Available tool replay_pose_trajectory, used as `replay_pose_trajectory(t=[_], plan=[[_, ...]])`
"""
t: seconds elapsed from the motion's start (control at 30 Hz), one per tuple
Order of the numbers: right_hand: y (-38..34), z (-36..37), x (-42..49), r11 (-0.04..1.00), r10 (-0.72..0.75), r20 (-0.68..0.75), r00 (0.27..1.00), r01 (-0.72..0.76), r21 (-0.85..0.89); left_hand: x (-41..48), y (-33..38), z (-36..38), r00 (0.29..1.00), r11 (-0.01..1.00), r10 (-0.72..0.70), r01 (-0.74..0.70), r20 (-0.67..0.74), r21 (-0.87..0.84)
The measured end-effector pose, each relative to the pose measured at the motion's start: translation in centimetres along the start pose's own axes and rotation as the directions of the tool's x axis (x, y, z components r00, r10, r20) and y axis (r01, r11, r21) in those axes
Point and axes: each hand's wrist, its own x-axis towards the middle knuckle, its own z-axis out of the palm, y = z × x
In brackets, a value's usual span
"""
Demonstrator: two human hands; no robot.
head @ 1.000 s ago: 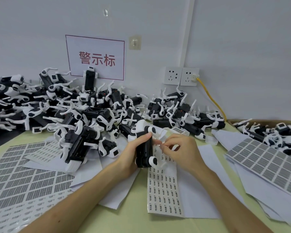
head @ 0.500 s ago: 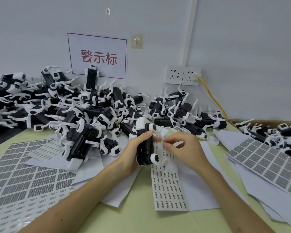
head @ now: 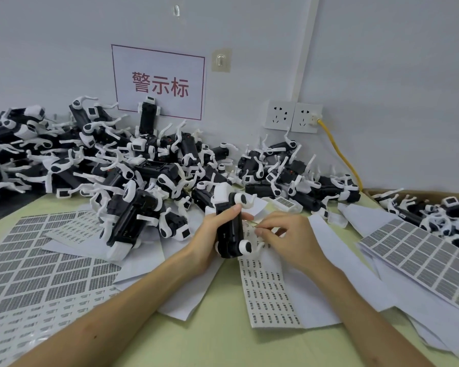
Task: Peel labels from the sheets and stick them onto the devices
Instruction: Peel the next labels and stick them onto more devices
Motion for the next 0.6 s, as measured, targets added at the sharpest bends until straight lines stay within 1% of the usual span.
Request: replay_pose_trajectory(t=[0.07,0.2,0.3,0.43,0.6], plan=[[0.2,-0.1,0.02,0.998,-0.041,-0.023,0.999,0.04,-0.04,0.08,-0.06,0.02,1.0,0.999,0.024,-0.024,0.01,0.036],[0.02,-0.12,0.13,0.997,-0.051,-0.053,0.997,0.047,-0.061,0.29,-0.07,0.01,0.999,0.996,0.045,-0.046,0.014,0.082],[-0.45,-0.19,0.13,0.999,-0.007,-0.068,0.998,0.004,-0.032,0.44,-0.17,-0.07,0.998,0.992,0.053,-0.055,0.014,0.115],[-0.48,-0.32,0.02,0.998,0.064,-0.049,0.997,-0.063,0.02,0.48,-0.29,-0.05,0.997,0.988,0.077,-0.08,0.021,0.13],[-0.56,-0.99,0.5,0.984,0.157,-0.095,0.983,-0.147,0.102,0.39,-0.6,0.12,0.993,0.986,0.104,-0.111,0.061,0.122]])
